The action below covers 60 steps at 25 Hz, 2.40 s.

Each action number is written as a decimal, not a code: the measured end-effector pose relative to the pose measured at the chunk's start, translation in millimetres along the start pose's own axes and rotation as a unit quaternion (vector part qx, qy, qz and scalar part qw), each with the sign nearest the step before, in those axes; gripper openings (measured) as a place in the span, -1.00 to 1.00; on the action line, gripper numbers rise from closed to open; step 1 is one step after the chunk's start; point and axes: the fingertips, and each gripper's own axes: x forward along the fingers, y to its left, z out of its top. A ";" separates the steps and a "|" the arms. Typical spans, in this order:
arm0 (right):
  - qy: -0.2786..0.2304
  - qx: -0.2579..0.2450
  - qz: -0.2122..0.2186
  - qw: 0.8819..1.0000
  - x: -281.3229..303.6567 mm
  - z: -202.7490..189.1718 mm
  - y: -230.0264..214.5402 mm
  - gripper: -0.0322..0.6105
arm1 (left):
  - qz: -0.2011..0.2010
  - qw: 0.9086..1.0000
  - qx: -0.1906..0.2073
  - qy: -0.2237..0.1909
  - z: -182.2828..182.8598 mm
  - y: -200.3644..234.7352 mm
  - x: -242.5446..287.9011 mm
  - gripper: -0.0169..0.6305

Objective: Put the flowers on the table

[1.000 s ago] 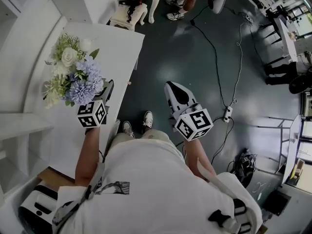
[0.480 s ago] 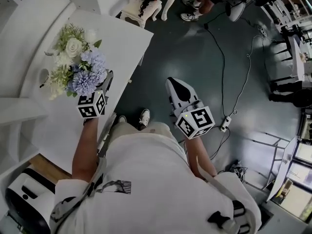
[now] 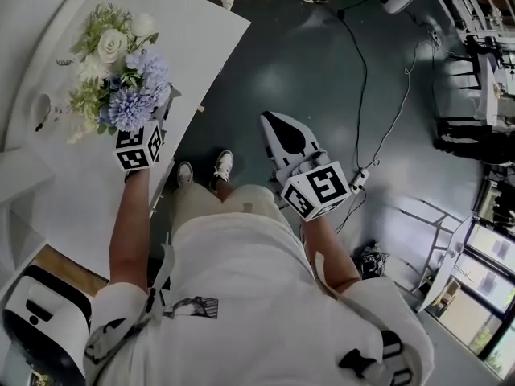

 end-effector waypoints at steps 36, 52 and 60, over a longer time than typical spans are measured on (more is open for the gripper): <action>0.033 0.004 -0.003 0.999 -7.8 -19.8 38.4 -0.87 | 0.011 0.998 0.036 -0.046 -1.2 19.7 -1.0 0.23; 0.015 0.003 -0.026 1.000 -17.3 -10.3 42.0 -0.87 | 0.012 0.997 0.052 -0.049 -0.5 20.5 3.0 0.38; 0.004 0.017 -0.041 0.999 -29.9 -10.6 44.0 -0.87 | 0.001 0.998 0.052 -0.034 -5.2 14.1 -2.0 0.53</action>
